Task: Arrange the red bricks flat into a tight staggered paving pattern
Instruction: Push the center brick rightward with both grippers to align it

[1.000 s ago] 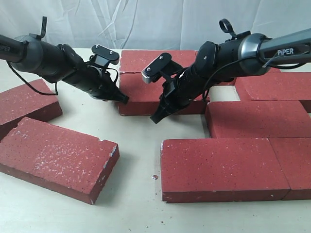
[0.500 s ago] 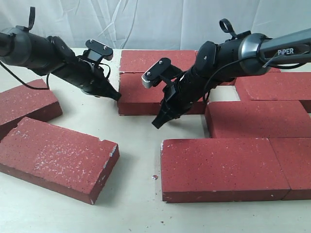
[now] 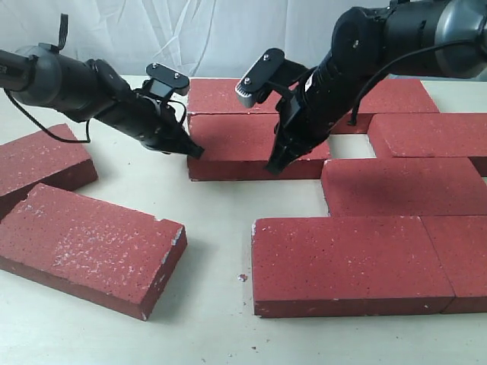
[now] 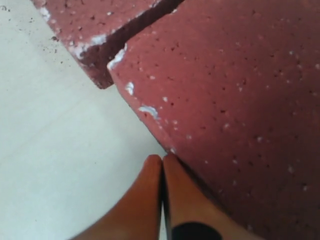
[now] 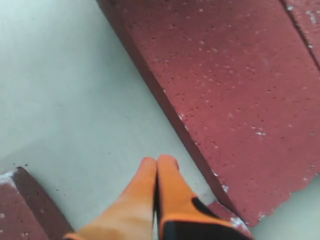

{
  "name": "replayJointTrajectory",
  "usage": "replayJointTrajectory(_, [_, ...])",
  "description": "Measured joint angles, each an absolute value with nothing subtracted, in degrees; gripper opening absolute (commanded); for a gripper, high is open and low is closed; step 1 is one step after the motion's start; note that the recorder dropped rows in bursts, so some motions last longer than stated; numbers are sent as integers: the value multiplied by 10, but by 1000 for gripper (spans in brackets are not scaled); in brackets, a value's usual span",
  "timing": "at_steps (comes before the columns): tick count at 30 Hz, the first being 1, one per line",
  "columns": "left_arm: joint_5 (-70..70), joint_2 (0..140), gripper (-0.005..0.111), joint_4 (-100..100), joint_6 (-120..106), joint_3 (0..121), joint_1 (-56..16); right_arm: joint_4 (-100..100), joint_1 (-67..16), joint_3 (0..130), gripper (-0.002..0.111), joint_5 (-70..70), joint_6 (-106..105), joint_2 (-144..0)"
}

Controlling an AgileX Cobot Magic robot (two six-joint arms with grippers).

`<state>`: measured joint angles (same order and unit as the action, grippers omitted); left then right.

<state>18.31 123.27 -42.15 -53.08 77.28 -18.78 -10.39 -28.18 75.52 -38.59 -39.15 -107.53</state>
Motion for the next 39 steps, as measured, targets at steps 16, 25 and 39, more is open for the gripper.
replayJointTrajectory(16, [138, 1260, 0, -426, -532, 788, -243, -61, -282, 755, -1, -378, -346, -1058])
replayJointTrajectory(25, [117, 1260, 0, -426, -532, 788, -262, -63, -282, 754, -1, -354, -346, -1058])
replayJointTrajectory(39, [105, 1284, 0, -366, -517, 805, -268, -70, -282, 754, -1, -346, -346, -1058])
